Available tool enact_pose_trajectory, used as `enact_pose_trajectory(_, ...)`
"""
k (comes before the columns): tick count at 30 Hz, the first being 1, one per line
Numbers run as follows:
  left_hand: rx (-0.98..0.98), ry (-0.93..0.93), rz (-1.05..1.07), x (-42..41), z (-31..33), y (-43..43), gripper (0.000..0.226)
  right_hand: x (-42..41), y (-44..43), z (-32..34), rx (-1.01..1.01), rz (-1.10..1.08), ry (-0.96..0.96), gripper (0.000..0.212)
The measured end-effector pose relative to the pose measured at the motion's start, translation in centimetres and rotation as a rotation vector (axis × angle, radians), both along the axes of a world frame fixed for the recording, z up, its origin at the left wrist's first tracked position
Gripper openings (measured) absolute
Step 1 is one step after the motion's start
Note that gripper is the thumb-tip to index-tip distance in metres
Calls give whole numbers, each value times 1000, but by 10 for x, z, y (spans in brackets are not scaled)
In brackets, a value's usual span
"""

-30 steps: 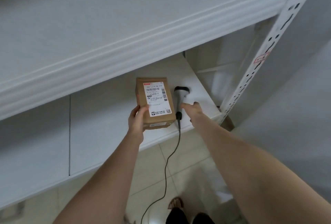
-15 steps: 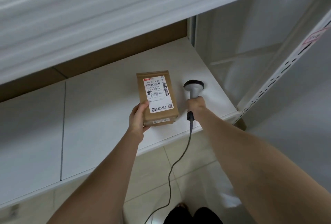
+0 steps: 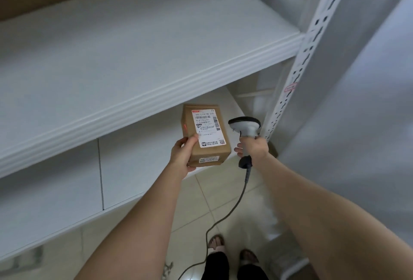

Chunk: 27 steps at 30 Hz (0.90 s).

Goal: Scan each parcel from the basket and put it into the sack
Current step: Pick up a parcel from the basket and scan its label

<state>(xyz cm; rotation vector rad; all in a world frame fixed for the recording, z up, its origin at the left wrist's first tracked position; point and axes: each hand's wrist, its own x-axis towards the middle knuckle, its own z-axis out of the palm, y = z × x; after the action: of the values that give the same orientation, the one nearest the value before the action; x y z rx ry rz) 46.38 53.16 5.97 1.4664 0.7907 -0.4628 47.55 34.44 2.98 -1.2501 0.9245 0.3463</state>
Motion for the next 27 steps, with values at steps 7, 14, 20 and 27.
enact_pose_trajectory(7, -68, -19, -88, -53, 57, -25, 54, -59, -28, 77, -34, -83, -18, 8)
enact_pose_trajectory(14, -113, -84, -208, -120, 100, -22, 54, -154, -31, 144, 68, -178, -173, 13)
enact_pose_trajectory(20, -107, -145, -311, -177, 135, -12, 51, -231, -25, 190, 58, -122, -252, 22)
enact_pose_trajectory(27, -94, -210, -356, -219, 160, -17, 60, -277, -26, 230, 160, 1, -273, 16)
